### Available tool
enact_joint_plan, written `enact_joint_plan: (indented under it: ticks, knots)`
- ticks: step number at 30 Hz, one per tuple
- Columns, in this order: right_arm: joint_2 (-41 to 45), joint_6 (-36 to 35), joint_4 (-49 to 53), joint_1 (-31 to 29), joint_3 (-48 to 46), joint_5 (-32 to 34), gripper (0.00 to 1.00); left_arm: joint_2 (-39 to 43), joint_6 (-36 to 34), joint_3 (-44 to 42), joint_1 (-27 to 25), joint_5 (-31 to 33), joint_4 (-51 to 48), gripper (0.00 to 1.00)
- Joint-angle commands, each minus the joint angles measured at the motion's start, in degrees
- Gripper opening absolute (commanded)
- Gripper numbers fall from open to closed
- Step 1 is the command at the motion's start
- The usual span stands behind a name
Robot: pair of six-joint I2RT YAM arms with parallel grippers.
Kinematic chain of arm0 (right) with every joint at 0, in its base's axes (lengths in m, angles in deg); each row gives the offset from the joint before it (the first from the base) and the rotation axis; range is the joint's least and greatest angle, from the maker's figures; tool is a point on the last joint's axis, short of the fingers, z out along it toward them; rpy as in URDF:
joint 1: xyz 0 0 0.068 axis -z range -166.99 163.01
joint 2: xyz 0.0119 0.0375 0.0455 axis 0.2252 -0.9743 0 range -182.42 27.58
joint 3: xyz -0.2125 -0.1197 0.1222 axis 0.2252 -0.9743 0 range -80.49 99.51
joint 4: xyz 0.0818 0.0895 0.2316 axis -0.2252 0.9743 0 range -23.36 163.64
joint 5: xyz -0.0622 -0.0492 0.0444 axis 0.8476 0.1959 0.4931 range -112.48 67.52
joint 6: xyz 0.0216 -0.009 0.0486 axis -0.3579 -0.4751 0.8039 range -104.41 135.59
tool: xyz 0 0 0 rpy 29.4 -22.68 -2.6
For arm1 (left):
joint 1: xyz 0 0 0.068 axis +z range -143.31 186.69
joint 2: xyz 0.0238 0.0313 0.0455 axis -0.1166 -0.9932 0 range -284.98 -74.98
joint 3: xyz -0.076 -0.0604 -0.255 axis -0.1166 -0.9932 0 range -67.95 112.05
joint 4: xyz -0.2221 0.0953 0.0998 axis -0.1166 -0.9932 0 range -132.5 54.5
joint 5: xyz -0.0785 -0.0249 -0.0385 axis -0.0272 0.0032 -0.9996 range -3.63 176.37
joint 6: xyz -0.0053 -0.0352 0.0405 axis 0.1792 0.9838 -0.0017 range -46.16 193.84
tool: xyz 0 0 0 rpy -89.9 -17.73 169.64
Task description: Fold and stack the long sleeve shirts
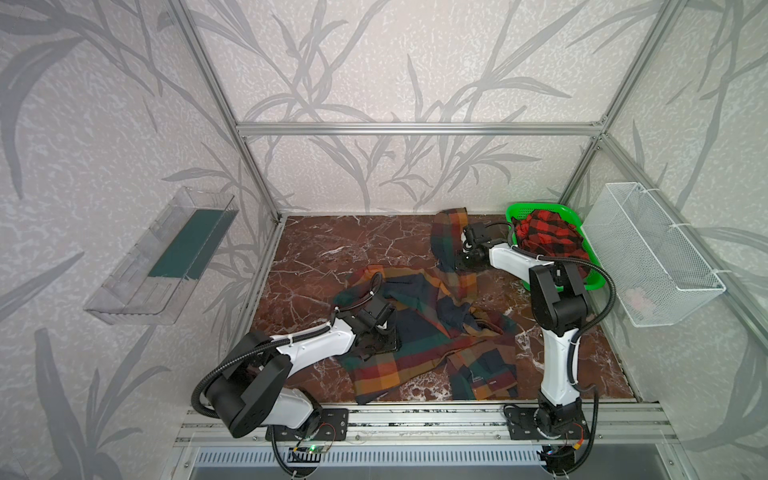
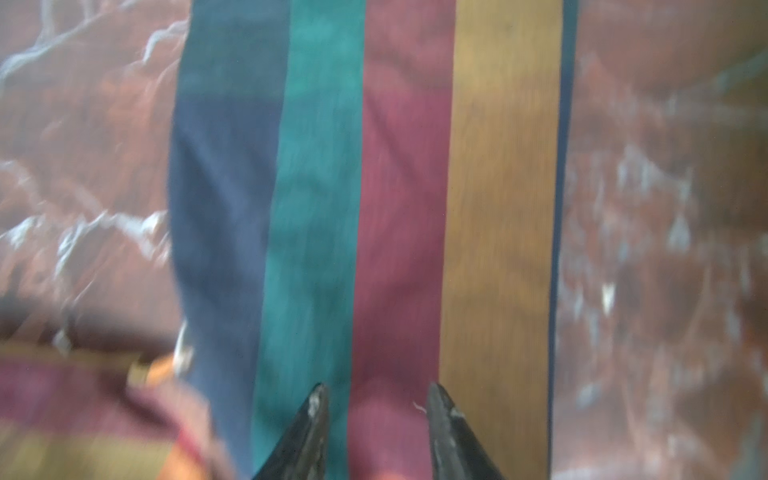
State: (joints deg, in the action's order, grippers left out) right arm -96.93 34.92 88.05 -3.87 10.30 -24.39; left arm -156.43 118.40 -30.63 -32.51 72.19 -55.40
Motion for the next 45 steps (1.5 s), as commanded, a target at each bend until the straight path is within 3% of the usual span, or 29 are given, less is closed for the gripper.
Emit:
enact_joint_plan:
  ticks: [1,4,8,12,16,21,27,35,45]
  knots:
    - [-6.36,-2.74,7.55,1.9,9.94,3.64,0.39,-3.48,-1.55,-2.24,0.9,6.55,-15.39,0.52]
    - [-11.25,-3.75,14.25,2.81,20.07,3.16,0.38,-3.89,-1.72,-1.56,2.19,7.59,-16.48,0.53]
    - [-9.82,-5.37,16.1,2.67,23.52,3.63,0.37,-3.5,-1.5,-1.42,6.77,7.48,-16.48,0.53]
    - [0.91,-4.32,8.65,0.28,12.48,-0.79,0.34,-2.99,-1.96,-0.49,11.95,5.83,-16.49,0.53]
    - [8.5,-0.22,1.63,-1.75,0.78,-7.39,0.27,-3.59,-3.9,2.41,12.62,5.39,-18.4,0.53]
    - [8.61,1.43,-0.53,-4.99,-5.39,-9.95,0.15,-4.98,-5.97,4.95,12.83,4.54,-20.78,0.53]
    - [6.05,3.42,-3.21,-5.44,-9.48,-8.57,0.1,-5.64,-9.24,8.7,13.4,6.74,-24.63,0.53]
    - [-1.12,3.31,-0.3,-2.46,-2.53,-1.88,0.06,-7.36,-12.27,10.45,14.85,6.53,-25.28,0.53]
    - [-12.69,3.64,9.8,3.88,15.99,-5.03,0.04,-13.6,-16.63,15.64,18.83,7.16,-26.06,0.53]
